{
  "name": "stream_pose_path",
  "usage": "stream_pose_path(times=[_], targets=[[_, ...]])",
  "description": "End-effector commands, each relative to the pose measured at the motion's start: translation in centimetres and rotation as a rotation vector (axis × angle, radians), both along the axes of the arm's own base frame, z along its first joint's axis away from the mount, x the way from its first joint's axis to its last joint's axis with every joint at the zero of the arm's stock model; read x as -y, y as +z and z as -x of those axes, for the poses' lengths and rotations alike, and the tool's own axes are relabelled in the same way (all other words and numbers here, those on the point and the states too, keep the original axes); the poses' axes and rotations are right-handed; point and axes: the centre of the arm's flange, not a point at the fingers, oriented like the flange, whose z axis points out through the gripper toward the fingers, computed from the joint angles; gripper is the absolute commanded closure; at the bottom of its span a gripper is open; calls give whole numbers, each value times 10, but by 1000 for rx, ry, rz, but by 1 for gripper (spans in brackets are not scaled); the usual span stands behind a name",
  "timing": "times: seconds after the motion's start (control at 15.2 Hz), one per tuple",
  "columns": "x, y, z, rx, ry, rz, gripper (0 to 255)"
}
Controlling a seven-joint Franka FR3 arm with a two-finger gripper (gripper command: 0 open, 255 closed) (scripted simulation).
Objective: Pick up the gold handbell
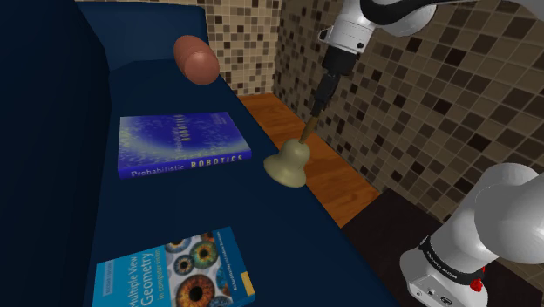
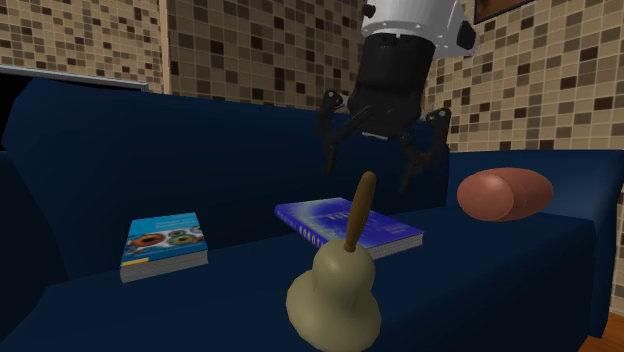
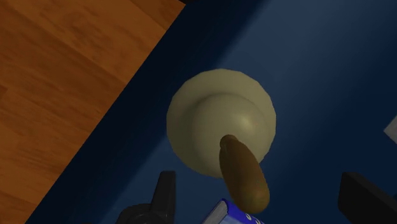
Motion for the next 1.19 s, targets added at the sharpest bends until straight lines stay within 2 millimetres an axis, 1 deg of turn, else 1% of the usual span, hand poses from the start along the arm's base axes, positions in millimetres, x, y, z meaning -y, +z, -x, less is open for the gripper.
stream_pose_path(times=[0.0, 0.13, 0.2, 0.79, 1.12], targets=[[1, -11, 0, 0, 0, 0, 0], [1, -14, 0, 0, 0, 0, 0], [1, -14, -1, 0, 0, 0, 255], [1, -14, 0, 0, 0, 0, 255], [1, 12, 0, 0, 0, 0, 255]])
